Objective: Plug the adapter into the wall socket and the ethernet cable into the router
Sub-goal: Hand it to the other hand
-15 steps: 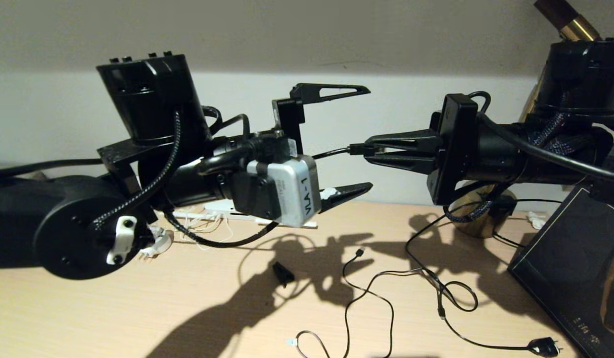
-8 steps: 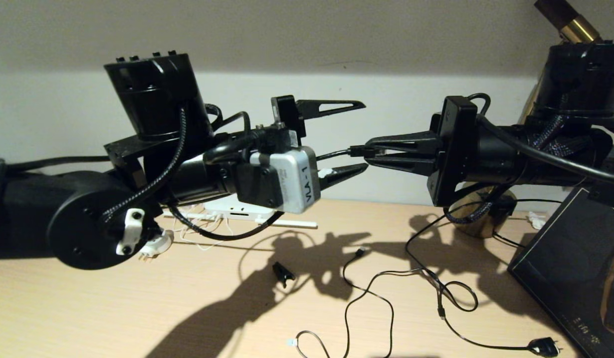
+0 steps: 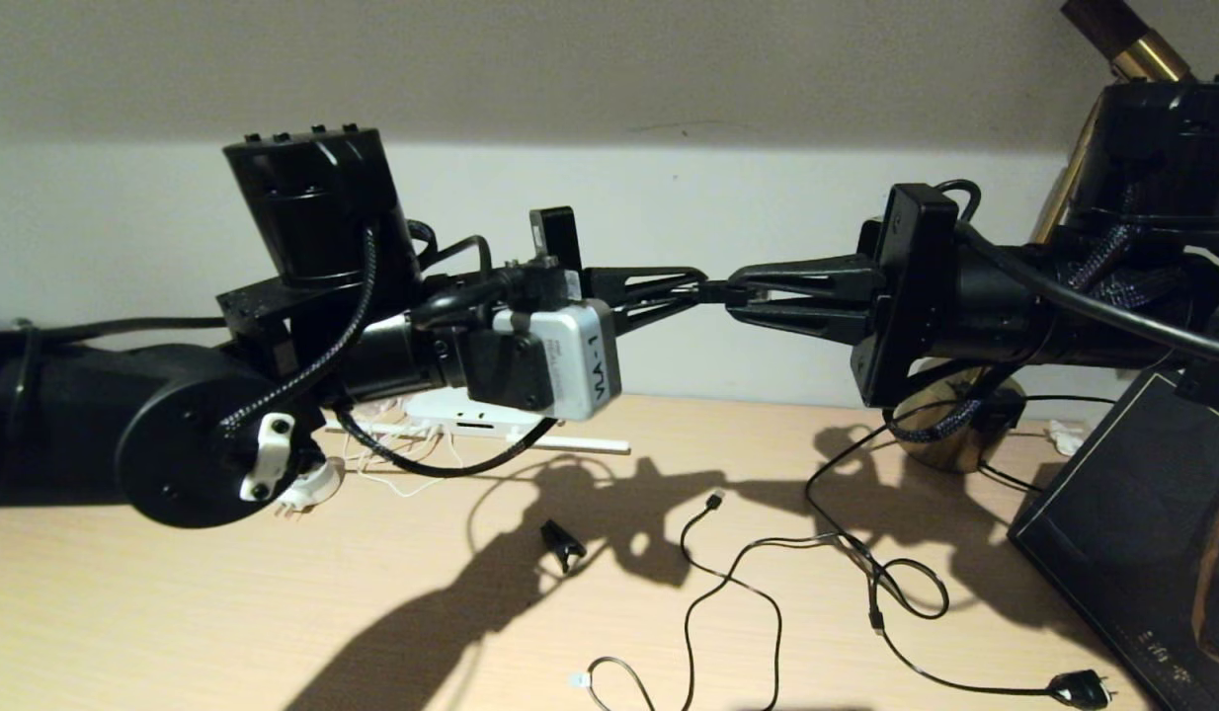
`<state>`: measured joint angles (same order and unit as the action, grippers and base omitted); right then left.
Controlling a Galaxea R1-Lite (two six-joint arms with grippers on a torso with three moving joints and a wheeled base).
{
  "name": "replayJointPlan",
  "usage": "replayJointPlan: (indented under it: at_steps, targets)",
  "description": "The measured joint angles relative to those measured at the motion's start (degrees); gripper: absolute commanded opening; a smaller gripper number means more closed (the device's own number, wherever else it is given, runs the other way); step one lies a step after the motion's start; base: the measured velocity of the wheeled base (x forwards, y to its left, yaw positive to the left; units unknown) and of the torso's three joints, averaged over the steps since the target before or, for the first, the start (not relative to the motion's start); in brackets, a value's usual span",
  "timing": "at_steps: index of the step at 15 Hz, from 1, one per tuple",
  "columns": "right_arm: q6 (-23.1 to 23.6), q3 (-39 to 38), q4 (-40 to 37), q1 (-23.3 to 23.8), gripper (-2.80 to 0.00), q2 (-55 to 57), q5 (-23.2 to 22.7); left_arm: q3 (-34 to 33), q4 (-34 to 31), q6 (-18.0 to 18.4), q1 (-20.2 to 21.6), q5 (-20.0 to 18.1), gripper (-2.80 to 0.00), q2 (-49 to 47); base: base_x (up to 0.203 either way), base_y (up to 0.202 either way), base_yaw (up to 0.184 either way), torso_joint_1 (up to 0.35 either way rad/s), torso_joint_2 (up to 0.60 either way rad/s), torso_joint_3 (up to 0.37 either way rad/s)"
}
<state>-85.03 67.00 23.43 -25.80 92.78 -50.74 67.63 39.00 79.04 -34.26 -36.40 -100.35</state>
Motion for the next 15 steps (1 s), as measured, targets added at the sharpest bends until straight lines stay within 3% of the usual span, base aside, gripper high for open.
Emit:
replayJointPlan:
  at_steps: [6,7,12,15]
  targets:
    - [-0.02,-0.11,0.21,-0.02,-2.80,-0.04,-0.02,-0.03,0.10,-0.02,-0.26,0.11,-2.80,-0.20,0.000,0.000,0.000,0.000,0.00,0.000]
    - [0.09,-0.14,0.21,-0.02,0.00,0.00,0.00,-0.30,0.13,-0.02,-0.30,0.11,-2.80,-0.20,0.000,0.000,0.000,0.000,0.00,0.000]
    - [2.32,-0.62,0.29,0.02,0.00,-0.28,0.38,-2.70,-0.17,-0.16,-0.30,0.05,-2.80,0.22,0.000,0.000,0.000,0.000,0.00,0.000]
    - [2.55,-1.39,0.32,2.65,0.00,-1.26,1.00,-5.68,-0.20,-4.77,1.46,-0.02,-2.80,1.92,0.000,0.000,0.000,0.000,0.00,0.000]
